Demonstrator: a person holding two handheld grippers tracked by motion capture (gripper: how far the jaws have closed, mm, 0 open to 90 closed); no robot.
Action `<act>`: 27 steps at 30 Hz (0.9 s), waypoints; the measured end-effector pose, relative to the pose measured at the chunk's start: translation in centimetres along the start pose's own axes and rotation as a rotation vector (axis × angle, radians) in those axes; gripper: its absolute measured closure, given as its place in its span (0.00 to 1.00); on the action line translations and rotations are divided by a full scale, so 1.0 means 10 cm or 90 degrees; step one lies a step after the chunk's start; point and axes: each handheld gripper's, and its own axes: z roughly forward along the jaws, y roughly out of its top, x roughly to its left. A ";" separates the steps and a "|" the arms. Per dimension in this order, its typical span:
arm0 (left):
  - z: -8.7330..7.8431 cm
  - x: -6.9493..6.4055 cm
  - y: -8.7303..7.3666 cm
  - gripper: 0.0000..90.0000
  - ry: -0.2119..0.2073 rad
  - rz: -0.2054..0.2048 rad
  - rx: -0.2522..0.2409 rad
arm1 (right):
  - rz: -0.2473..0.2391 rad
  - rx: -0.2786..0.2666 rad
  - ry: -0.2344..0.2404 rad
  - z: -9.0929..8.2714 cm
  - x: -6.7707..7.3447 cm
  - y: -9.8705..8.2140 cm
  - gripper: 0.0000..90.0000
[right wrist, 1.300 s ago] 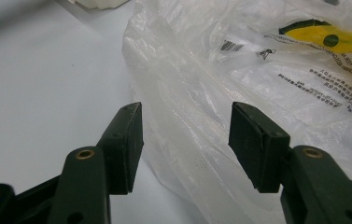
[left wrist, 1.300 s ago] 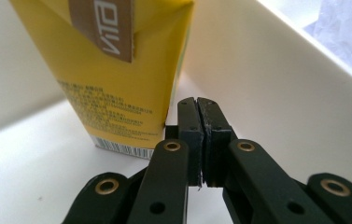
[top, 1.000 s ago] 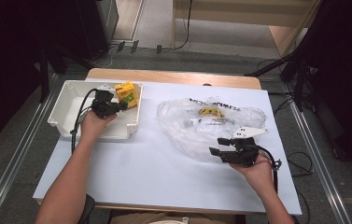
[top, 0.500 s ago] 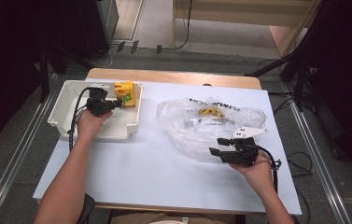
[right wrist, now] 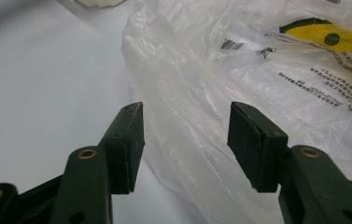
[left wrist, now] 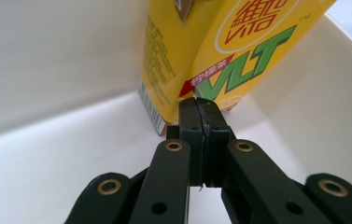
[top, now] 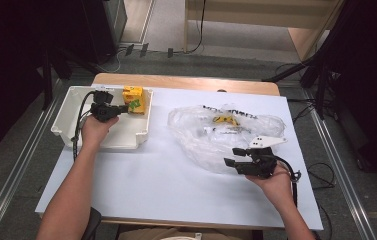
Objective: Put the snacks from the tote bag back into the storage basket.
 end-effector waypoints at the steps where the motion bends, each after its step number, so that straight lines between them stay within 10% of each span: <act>1: 0.00 0.01 0.00 1.00 0.000 -0.001 0.002 | 0.000 0.000 -0.001 0.00 0.00 0.00 0.52; 27: 0.00 0.05 0.01 1.00 0.029 -0.021 -0.002 | -0.001 0.002 0.000 0.01 0.00 0.00 0.53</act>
